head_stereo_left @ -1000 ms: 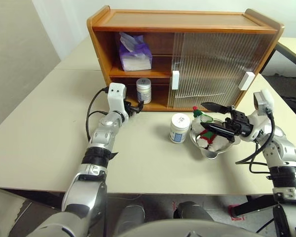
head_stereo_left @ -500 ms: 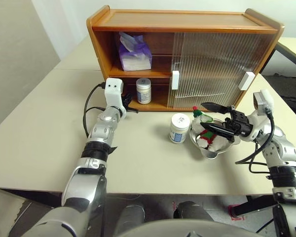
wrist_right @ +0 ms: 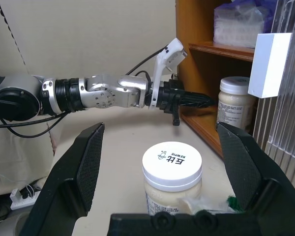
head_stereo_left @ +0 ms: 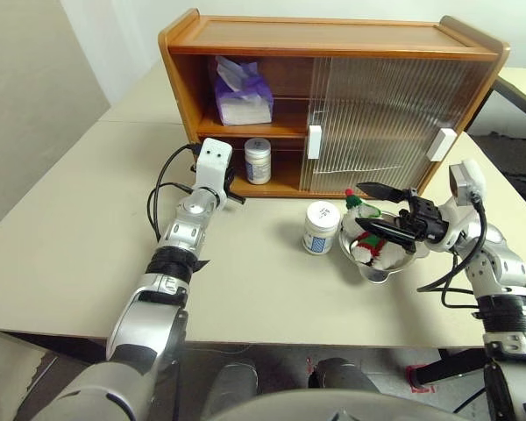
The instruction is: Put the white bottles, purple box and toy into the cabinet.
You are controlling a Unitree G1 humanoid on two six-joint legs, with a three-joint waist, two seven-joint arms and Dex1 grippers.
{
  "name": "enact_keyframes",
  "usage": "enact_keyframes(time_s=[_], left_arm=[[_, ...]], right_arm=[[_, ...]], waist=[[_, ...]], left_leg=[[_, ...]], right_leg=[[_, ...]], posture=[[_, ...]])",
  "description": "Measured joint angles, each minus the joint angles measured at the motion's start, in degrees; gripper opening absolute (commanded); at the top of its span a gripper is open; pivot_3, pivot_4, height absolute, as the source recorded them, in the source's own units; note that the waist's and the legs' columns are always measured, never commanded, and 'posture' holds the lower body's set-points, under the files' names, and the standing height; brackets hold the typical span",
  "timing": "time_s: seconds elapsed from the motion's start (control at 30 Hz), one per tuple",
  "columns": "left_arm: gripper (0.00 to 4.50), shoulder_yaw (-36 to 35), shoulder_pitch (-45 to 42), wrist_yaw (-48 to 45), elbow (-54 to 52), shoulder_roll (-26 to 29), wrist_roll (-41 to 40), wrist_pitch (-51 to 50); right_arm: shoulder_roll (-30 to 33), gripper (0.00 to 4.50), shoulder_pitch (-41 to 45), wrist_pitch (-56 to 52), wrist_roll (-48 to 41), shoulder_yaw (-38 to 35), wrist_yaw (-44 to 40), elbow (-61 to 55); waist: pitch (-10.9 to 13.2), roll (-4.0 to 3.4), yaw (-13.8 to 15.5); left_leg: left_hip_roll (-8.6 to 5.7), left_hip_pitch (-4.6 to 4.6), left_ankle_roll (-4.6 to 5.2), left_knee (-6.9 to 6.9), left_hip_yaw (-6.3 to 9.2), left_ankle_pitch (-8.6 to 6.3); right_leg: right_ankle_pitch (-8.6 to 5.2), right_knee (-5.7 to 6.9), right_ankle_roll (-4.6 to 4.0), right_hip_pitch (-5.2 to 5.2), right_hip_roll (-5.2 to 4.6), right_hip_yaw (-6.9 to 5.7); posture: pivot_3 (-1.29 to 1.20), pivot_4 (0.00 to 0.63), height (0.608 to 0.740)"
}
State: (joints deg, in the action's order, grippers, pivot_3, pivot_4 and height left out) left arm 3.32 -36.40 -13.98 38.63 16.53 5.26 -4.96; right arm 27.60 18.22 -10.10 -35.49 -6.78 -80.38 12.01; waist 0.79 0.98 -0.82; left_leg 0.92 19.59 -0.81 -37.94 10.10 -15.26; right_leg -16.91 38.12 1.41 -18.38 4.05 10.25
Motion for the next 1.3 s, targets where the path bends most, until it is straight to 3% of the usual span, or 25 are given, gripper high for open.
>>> enact_keyframes(time_s=[0.83,1.3], left_arm=[[0.03,5.28,1.66,-1.71,-4.83,1.08,6.90,2.11],[0.03,6.41,-3.60,-1.79,2.49,2.17,8.76,3.65]], right_arm=[[-0.55,4.50,0.92,0.29,0.10,0.88,-0.03,1.12],[-0.51,4.50,0.97,0.80,0.16,0.90,0.02,1.46]], waist=[[0.01,0.02,0.05],[0.01,0.02,-0.42]], left_leg=[[-0.08,0.04,0.02,0.07,0.06,-0.02],[-0.08,0.05,0.04,0.05,0.07,-0.03]], right_leg=[[0.18,-0.04,-0.41,-0.06,-0.05,0.00],[0.19,-0.04,-0.42,-0.06,-0.05,0.01]], posture=[[-0.07,0.000,0.740],[-0.10,0.000,0.740]])
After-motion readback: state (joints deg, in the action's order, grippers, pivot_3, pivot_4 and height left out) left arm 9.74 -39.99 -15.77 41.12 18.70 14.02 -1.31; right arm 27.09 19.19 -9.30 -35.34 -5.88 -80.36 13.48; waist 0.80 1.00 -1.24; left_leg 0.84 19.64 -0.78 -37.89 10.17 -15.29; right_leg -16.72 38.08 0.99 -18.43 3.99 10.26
